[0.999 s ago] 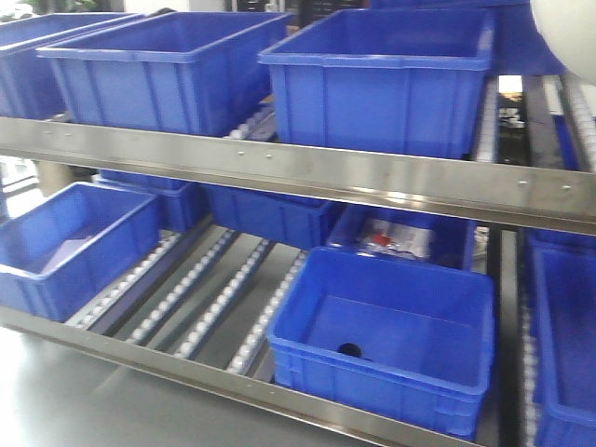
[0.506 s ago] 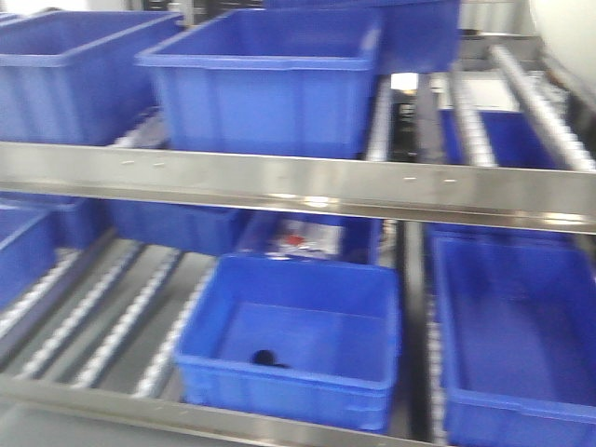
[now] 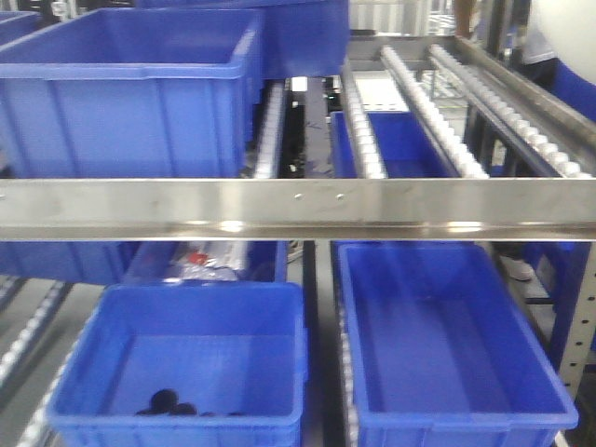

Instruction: Move white bin to right shelf second layer

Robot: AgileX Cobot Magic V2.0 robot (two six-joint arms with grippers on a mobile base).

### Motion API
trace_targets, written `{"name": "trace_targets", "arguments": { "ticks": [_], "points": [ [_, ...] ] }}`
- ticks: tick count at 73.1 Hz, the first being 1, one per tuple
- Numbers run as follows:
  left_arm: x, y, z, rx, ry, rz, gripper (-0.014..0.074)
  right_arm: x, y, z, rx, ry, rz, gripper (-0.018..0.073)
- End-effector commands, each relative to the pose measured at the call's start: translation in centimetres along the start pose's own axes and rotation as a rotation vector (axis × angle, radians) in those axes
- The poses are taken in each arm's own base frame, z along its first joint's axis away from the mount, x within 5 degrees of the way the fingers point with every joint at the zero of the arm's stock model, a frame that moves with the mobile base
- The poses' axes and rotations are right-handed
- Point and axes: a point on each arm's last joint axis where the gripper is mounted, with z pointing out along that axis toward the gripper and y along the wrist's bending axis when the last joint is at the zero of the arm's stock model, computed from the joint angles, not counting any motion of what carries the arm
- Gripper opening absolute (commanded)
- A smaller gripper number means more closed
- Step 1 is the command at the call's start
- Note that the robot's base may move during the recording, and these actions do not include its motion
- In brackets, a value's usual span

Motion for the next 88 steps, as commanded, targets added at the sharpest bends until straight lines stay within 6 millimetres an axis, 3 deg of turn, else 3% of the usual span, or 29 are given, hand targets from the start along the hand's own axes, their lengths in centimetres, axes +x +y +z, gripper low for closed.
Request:
{"name": "trace_targets", "arguments": {
  "ticks": [1, 88],
  "points": [
    [0.38, -0.05, 0.10, 0.003, -0.063, -0.003, 0.0085, -1.89, -0.03, -0.54, 0.001, -0.131, -0.006, 0.0055],
    [0.38, -0.05, 0.10, 0.003, -0.063, -0.003, 0.0085, -1.89, -0.03, -0.54, 0.000, -0.132, -0.006, 0.0055]
  ]
}}
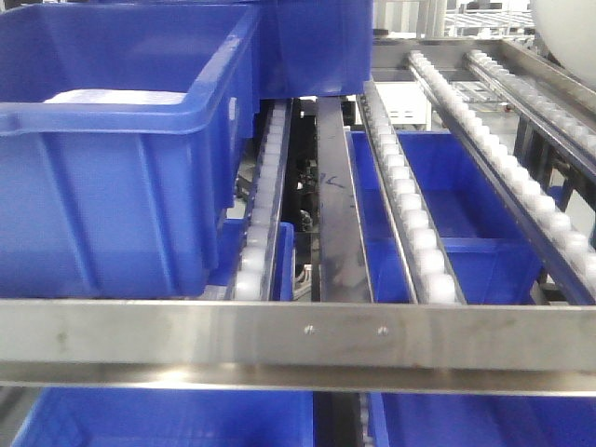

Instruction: Move white bin to right shelf second layer

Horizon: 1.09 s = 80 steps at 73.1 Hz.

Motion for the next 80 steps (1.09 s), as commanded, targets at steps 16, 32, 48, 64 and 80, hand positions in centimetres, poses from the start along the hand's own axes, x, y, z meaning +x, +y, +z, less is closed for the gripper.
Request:
{"name": "trace_targets", "arguments": {
  "ticks": [16, 32, 48, 64, 80],
  "points": [
    [0.38, -0.05, 0.10, 0.003, -0.063, -0.003, 0.0085, -1.89, -0.03, -0.54, 0.000, -0.132, -0.006, 0.0055],
    [0.38, -0.05, 0.10, 0.003, -0.063, -0.003, 0.0085, -1.89, -0.03, -0.54, 0.000, -0.132, -0.006, 0.0055],
    [0.38, -0.05, 0.10, 0.003, -0.063, -0.003, 0.0085, -1.89, -0.03, -0.54, 0.000, -0.132, -0.006, 0.0055],
    [0.38, -0.05, 0.10, 0.003, -0.063, -0.003, 0.0085, -1.89, -0.03, -0.54, 0.000, -0.132, -0.006, 0.0055],
    [0.38, -0.05, 0.10, 0.003, -0.063, -0.003, 0.0085, -1.89, -0.03, -0.54, 0.000, -0.132, -0.006, 0.0055]
  ]
}}
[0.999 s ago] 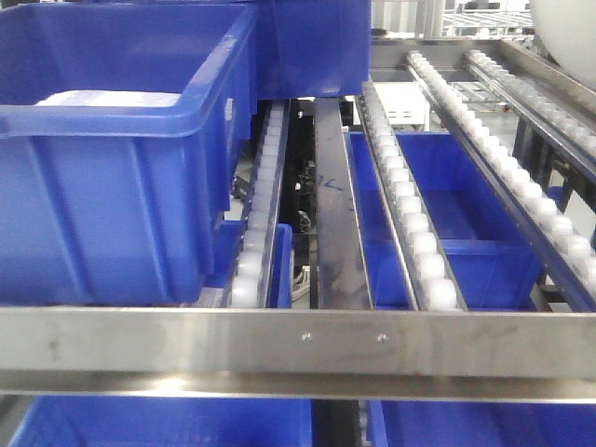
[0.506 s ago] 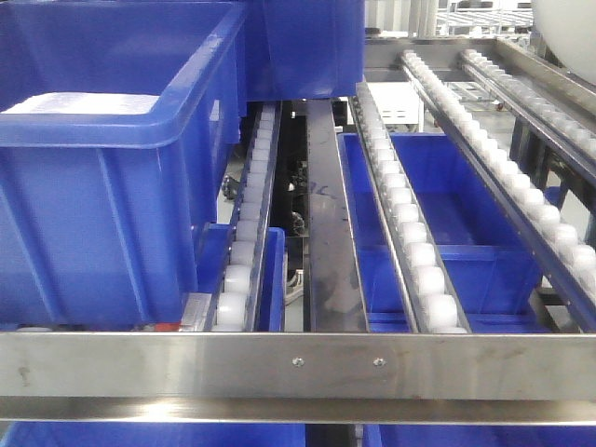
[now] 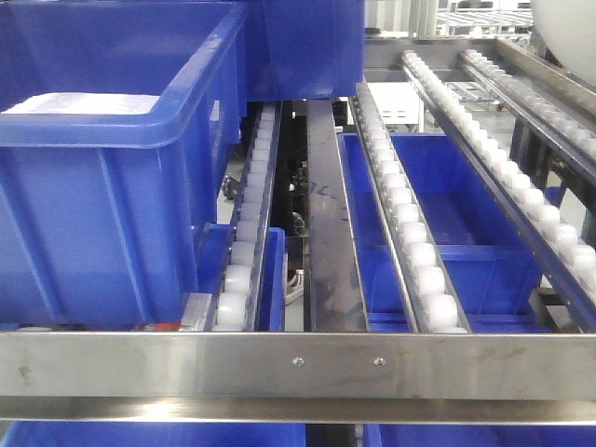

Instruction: Move white bin to right shelf second layer

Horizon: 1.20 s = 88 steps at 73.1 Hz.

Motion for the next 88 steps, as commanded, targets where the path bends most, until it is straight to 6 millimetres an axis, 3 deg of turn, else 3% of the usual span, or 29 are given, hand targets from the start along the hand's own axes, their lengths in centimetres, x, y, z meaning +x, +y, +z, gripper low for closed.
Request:
{"name": "trace_targets", "arguments": {
  "ticks": [1, 62, 88],
  "points": [
    [0.4, 0.0, 0.1, 0.003, -0.063, -0.003, 0.0085, -1.9, 0.0, -0.5, 0.000, -0.132, -0.006, 0.0055],
    [0.4, 0.0, 0.1, 0.003, -0.063, -0.003, 0.0085, -2.1, 0.0, -0.6, -0.003, -0.157, -0.005, 0.0055],
    [0.4, 0.0, 0.1, 0.003, -0.063, -0.003, 0.0085, -1.9, 0.2, 2.4, -0.009, -0.086, -0.002, 0.0055]
  ]
}}
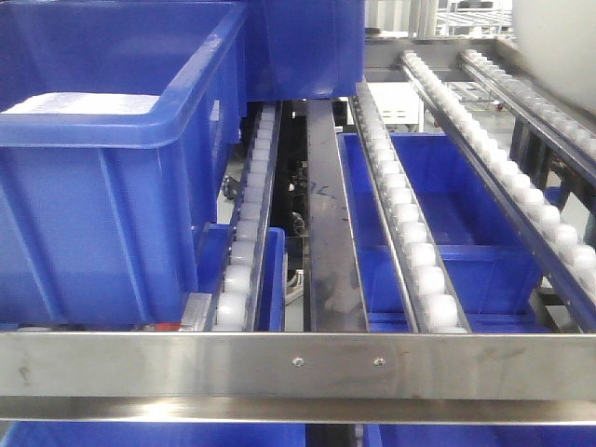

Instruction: Move white bin to right shelf second layer

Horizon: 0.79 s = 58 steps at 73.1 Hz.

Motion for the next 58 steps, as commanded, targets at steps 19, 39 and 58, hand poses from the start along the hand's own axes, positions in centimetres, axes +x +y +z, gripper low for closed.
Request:
{"name": "trace_targets", "arguments": {
  "ticks": [19, 39, 58],
  "points": [
    [0.4, 0.0, 0.1, 0.003, -0.063, -0.003, 0.0085, -2.2, 0.2, 1.8, -0.018, -0.140, 0.011, 0.0055],
    [0.4, 0.0, 0.1, 0.003, -0.063, -0.003, 0.0085, -0.5, 0.3, 6.2, -0.012, 0.046, 0.006, 0.0055],
    [0.4, 0.0, 0.1, 0.003, -0.063, -0.003, 0.0085, 1.3, -0.1, 9.9, 0.010, 0.172, 0.013, 0.0055]
  ]
}}
